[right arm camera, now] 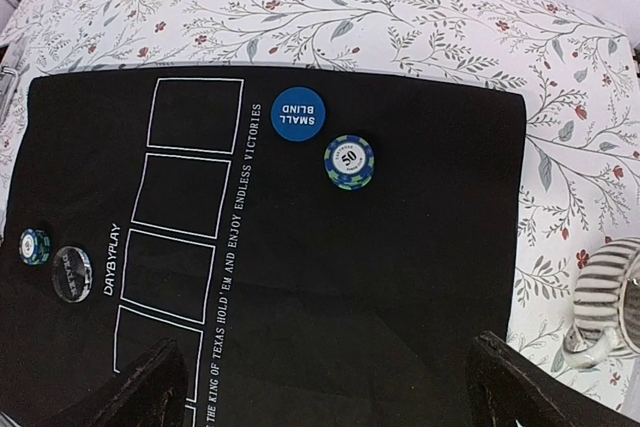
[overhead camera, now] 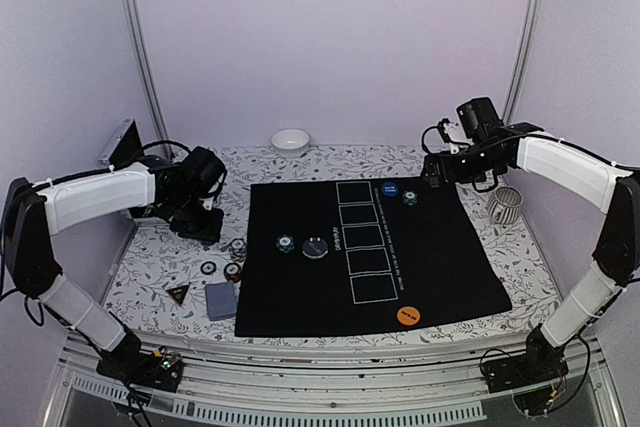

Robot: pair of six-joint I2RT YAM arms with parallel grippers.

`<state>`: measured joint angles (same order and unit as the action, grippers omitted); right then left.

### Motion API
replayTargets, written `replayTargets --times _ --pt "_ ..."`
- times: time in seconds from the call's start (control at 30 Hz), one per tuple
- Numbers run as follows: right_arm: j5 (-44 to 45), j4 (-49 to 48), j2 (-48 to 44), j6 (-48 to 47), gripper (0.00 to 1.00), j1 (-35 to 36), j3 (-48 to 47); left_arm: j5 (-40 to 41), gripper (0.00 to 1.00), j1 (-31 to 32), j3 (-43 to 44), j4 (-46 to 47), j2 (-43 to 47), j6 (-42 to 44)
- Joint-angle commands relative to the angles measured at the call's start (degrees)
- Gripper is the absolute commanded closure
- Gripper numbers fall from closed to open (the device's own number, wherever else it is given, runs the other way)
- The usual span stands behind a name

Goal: Distribute texas hold em gaming equipment
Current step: Place the poker chips pile at the big blind area.

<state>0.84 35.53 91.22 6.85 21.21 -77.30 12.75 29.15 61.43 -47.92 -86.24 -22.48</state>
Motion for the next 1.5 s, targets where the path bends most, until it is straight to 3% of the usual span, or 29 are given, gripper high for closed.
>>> replayTargets --times 0.0,0.33,0.57,0.87,1.1,1.47 --pt "-2.7 -0.9 -2.6 1.0 0.01 -1.2 -1.1 1.4 1.0 8.1 9.2 -5.9 1.5 4.5" --pt "-4.7 -1.4 -4.2 2.0 0.01 -2.7 0.1 -7.7 1.0 30.3 26.0 -6.3 -10.1 13.4" --pt "-5.4 -1.2 -5.5 2.1 0.01 -2.7 1.0 -13.1 1.0 40.4 33.8 -0.9 -22.0 24.0" --pt "-5.2 -1.2 -7.4 2.5 0.01 -2.7 3.5 -16.3 1.0 43.3 36.5 5.4 -34.3 33.4" --pt "-4.7 -1.2 -8.0 2.3 0.01 -2.7 5.5 -14.3 1.0 43.2 40.8 5.3 -39.4 33.4" --pt "-4.9 -1.6 -7.5 2.0 0.01 -2.7 5.7 -15.8 1.0 42.2 40.2 5.3 -42.9 33.6"
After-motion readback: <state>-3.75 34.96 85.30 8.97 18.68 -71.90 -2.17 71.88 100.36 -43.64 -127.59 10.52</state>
